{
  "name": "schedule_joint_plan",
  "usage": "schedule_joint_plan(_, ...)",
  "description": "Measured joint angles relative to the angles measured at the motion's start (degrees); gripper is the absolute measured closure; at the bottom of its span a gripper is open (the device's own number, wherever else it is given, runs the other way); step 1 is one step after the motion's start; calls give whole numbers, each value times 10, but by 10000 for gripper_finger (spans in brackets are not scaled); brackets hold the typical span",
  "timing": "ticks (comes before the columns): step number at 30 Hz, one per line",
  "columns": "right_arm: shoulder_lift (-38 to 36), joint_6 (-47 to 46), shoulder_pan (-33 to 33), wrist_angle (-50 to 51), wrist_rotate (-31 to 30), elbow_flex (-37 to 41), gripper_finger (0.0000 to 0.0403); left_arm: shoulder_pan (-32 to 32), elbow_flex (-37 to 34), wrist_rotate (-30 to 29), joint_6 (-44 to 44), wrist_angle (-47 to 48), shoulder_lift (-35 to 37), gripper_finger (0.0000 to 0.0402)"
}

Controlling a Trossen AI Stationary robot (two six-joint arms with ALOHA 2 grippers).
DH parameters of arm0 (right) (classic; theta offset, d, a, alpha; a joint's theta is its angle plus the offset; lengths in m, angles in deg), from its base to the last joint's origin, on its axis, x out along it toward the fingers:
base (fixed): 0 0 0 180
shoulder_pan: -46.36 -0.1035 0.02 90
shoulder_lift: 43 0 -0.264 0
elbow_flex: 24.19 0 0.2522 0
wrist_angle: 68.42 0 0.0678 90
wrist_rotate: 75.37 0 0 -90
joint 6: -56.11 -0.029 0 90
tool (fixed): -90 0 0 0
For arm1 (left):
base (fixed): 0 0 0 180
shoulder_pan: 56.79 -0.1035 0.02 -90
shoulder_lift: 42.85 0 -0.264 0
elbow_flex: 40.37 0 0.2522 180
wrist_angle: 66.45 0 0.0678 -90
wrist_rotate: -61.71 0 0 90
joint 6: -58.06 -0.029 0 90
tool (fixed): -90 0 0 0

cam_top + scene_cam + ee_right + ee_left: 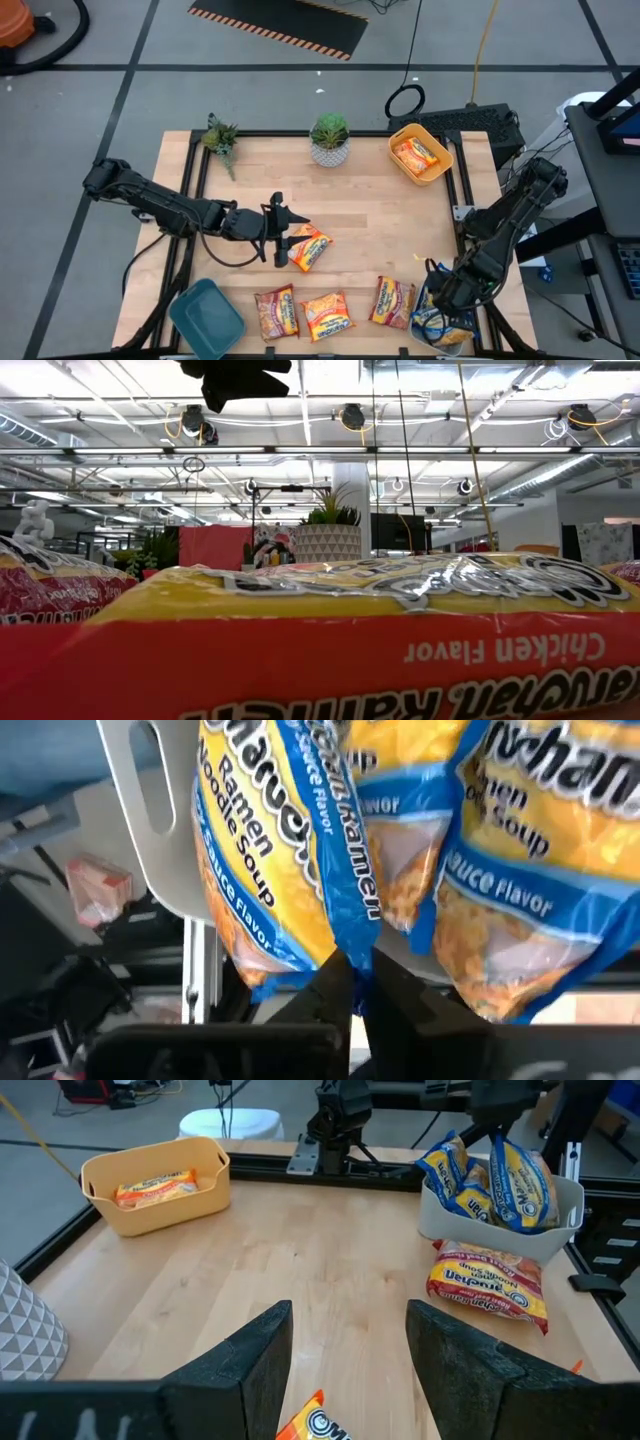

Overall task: Sort Maruchan noodles
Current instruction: Put the blue noodle pack into the gray bin

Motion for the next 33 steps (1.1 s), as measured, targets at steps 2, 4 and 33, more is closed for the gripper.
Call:
schedule_joint_plan(2,0,7,2,2,18,0,398,0,0,0,0,0,0,199)
schedule_joint_plan(4,-1,10,7,8,48,0,401,0,0,0,0,0,0,199)
schedule_joint_plan(33,-65,124,103,45,4,-29,371,-8,0,0,0,-1,0,199)
